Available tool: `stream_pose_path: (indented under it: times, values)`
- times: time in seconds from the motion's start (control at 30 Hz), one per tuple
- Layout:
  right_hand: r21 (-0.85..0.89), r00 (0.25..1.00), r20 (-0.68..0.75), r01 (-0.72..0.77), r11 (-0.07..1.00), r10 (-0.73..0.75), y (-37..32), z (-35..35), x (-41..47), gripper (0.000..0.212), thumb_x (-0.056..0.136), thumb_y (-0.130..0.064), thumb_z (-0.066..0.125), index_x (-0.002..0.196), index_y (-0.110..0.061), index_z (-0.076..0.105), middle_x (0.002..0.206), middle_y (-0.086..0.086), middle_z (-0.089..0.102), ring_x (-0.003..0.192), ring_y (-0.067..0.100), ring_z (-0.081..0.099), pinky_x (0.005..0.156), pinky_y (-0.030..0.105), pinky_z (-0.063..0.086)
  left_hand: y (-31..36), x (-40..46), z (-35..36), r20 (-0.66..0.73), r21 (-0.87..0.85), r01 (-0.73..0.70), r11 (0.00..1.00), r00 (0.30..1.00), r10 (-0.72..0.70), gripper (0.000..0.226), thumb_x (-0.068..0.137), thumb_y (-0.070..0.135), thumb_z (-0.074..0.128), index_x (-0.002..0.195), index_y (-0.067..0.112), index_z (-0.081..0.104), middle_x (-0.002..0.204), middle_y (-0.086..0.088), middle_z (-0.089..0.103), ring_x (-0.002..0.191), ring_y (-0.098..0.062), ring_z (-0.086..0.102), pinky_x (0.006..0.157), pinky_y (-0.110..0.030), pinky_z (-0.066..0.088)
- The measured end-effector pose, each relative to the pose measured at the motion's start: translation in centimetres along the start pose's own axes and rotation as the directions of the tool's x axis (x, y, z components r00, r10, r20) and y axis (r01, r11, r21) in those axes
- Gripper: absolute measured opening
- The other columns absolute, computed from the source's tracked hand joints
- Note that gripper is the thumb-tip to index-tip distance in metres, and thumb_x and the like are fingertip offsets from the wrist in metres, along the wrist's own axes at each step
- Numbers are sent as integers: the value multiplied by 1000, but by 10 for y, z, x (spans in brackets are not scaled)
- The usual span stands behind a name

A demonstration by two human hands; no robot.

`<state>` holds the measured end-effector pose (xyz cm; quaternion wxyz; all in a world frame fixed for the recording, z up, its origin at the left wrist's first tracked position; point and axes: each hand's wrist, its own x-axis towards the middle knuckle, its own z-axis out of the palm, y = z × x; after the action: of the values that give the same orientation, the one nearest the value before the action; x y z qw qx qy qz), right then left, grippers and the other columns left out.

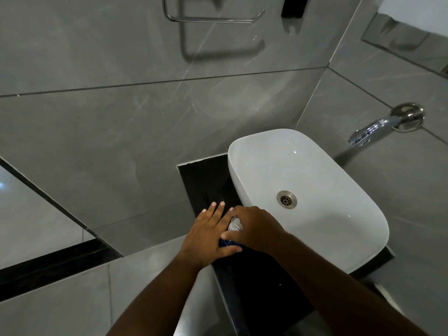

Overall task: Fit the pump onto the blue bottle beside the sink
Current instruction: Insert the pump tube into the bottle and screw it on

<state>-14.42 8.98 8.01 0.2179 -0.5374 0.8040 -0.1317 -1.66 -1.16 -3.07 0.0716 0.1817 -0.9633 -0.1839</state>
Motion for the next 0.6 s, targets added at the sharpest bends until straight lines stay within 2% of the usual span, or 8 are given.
stream_pose_path:
  times: [0.07,0.13,0.17,0.27,0.33,0.4,0.5,0.6]
  values:
    - [46,992,126,2,999,-8,5,1,0,51,84,-33,64,129,-14,48,127,11,59,114,27,57,100,44,46,0,0,-1,-7,6,-11,1000,1000,11,93,82,85,36,151,37,-6,160,1,-3,147,-17,-12,115,-36,-10]
    - [58,983,179,-57,997,46,10,5,-2,54,91,-24,58,138,-9,38,142,15,46,130,29,45,111,39,31,0,1,-1,-1,17,-9,1000,1000,9,96,82,86,36,153,34,-2,160,1,-4,147,-16,-12,116,-36,-9]
    - [67,982,173,-87,994,74,12,7,-3,56,92,-27,57,140,-8,34,145,14,43,132,27,42,112,35,28,0,1,0,5,21,-7,1000,1000,7,96,82,86,36,153,33,-1,160,2,-4,147,-16,-14,115,-36,-10]
    - [-11,996,55,-73,997,74,10,6,-1,54,86,-46,59,127,-11,49,125,12,61,112,25,58,99,35,42,-1,1,1,15,13,-4,1000,1000,4,95,82,86,35,152,34,-3,160,3,-6,146,-14,-17,115,-35,-12]
    - [33,999,37,-19,999,18,7,2,0,51,79,-46,67,117,-15,54,111,9,67,98,24,64,88,34,50,-1,1,0,21,8,-5,1000,1000,5,95,82,86,35,153,34,-2,161,3,-7,146,-14,-17,115,-35,-12]
    - [89,997,72,29,996,-36,9,-1,0,49,78,-36,70,119,-16,52,112,8,67,98,25,64,89,38,53,-1,1,0,21,8,-11,1000,1000,10,95,82,86,35,153,34,-1,161,2,-6,147,-16,-15,116,-36,-10]
    - [144,995,95,25,989,-39,12,0,-1,48,85,-19,65,128,-6,48,125,18,60,113,32,58,102,44,46,-2,2,-1,20,10,-9,1000,1000,9,96,82,86,36,153,34,-2,161,2,-6,147,-17,-14,116,-37,-9]
    - [125,997,81,-21,992,11,13,5,1,45,85,-26,65,124,-8,51,122,15,62,109,29,60,99,39,48,-1,1,0,16,10,-4,1000,1000,4,96,82,86,36,153,34,-2,161,2,-5,147,-16,-16,115,-36,-11]
